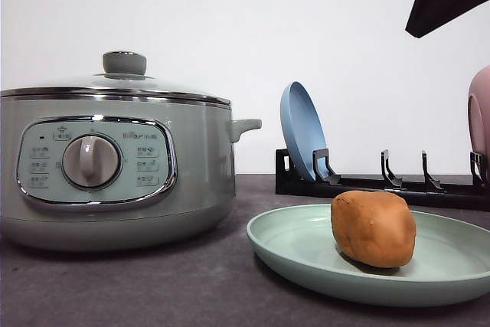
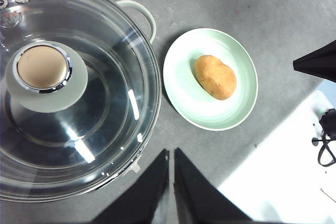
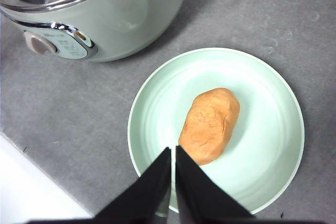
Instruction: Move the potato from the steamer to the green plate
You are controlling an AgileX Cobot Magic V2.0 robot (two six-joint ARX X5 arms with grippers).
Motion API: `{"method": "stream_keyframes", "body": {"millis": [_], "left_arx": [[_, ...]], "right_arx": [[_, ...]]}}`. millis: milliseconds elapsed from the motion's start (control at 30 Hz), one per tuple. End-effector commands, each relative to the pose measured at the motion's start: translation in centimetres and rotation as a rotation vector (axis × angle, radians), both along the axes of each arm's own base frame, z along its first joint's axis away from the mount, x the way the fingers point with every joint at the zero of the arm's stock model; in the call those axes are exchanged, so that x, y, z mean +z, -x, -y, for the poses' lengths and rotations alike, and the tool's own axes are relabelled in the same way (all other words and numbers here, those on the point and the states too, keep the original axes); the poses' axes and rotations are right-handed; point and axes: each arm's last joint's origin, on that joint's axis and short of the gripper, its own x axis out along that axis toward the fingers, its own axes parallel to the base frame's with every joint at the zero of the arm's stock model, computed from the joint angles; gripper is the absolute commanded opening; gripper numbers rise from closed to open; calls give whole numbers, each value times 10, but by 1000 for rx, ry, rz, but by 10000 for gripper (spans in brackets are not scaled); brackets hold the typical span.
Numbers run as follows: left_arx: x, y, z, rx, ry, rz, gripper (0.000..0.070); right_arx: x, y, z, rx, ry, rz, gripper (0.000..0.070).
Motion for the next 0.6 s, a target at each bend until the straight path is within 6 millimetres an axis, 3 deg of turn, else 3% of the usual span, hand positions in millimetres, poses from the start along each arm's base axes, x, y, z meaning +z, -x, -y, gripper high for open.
{"method": "stream_keyframes", "body": {"millis": [0,200,300,433,567], "left_arx": [[15,8,-3,-47,26,121,9],[55,30,-24,-45,136,582,9],[64,46,-42,33,181,759,9],[55,69,-65,143,192,941,9],[28,90,-81,241,173,1092,9]], "right_arx": [[4,-1,-2,12,-6,17,0],[4,-1,-2,12,-7,18,0],[4,-1,-2,12,-7,19,0],[4,-1,-2,12,-8,18,0],[4,-1,-2,12,-7,19,0]]}}
